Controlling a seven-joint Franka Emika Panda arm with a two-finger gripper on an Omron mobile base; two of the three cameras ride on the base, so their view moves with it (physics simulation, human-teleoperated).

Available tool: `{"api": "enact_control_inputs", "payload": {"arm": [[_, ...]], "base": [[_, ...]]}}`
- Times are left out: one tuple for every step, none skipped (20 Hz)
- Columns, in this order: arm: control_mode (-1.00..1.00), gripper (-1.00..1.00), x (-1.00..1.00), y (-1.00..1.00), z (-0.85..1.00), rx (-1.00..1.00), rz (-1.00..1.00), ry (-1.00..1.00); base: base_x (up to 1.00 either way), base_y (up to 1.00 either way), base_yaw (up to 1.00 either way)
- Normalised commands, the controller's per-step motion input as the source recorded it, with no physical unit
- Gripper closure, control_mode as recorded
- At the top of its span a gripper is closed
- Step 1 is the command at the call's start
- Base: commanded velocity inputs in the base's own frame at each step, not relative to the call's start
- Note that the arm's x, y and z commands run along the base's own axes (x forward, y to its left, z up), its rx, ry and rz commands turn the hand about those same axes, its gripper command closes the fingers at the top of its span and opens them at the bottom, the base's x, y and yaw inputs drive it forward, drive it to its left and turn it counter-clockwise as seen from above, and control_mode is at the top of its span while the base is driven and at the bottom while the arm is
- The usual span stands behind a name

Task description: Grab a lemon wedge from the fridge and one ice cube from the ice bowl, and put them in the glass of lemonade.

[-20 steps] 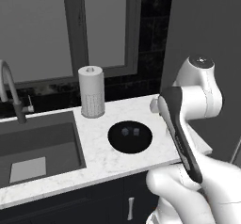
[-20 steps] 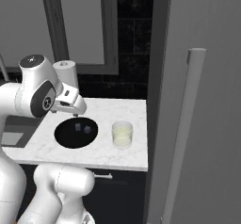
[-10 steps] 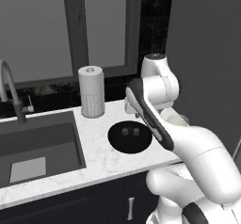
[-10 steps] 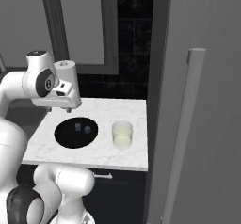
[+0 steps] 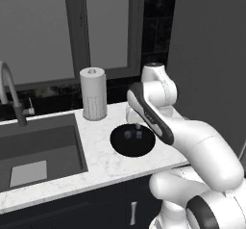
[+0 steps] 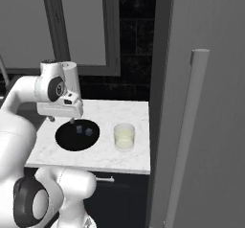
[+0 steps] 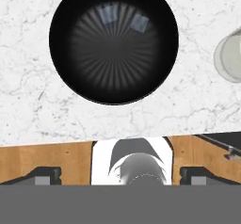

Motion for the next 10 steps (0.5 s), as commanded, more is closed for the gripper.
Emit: {"api": "enact_control_inputs", "payload": {"arm": [[-1.0, -1.0, 0.11, 0.0, -0.21, 0.09, 0.0, 0.04], [-1.0, -1.0, 0.16, 0.0, -0.24, 0.07, 0.0, 0.02], [-1.0, -1.0, 0.31, 0.0, -0.36, 0.03, 0.0, 0.0], [-1.0, -1.0, 0.4, -0.02, -0.38, 0.01, 0.0, 0.0], [-1.0, -1.0, 0.44, -0.03, -0.39, 0.0, 0.0, 0.0], [-1.0, -1.0, 0.46, -0.03, -0.36, 0.0, 0.0, 0.0], [-1.0, -1.0, 0.49, 0.0, -0.36, 0.0, 0.0, 0.0], [-1.0, -1.0, 0.59, 0.0, -0.31, 0.0, 0.0, 0.0], [-1.0, -1.0, 0.64, 0.0, -0.27, 0.0, 0.0, 0.0], [-1.0, -1.0, 0.63, 0.0, -0.25, 0.0, 0.0, 0.0]], "base": [[0.0, 0.0, 0.0], [0.0, 0.0, 0.0], [0.0, 0.0, 0.0], [0.0, 0.0, 0.0], [0.0, 0.0, 0.0], [0.0, 0.0, 0.0], [0.0, 0.0, 0.0], [0.0, 0.0, 0.0], [0.0, 0.0, 0.0], [0.0, 0.0, 0.0]]}}
